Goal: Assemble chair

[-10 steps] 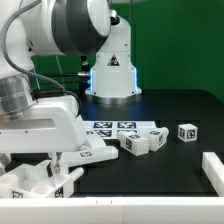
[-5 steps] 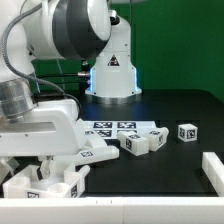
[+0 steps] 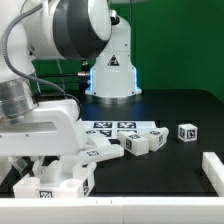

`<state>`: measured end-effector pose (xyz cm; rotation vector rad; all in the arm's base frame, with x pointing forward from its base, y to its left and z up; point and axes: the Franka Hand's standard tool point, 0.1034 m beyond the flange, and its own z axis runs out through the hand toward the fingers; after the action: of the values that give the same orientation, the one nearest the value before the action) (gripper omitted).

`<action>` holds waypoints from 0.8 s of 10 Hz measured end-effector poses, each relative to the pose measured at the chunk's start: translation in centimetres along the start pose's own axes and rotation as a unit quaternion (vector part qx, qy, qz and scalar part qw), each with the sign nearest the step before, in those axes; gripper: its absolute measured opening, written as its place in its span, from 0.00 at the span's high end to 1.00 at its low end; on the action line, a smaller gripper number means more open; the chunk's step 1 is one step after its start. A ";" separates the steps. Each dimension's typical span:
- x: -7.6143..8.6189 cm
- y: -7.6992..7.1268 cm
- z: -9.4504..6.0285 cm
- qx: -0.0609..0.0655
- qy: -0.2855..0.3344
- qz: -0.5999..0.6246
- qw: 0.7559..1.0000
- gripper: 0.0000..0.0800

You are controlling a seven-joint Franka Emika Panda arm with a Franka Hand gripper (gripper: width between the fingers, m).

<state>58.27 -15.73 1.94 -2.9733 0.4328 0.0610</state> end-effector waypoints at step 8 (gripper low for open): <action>0.8 -0.7 -1.1 -0.070 -0.020 -0.063 0.995 0.96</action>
Offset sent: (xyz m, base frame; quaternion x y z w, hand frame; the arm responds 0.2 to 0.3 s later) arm 0.0345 0.0665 0.0050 0.0041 -0.0270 -0.0773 0.9966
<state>59.23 -15.48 3.06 -3.1220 0.2452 0.1437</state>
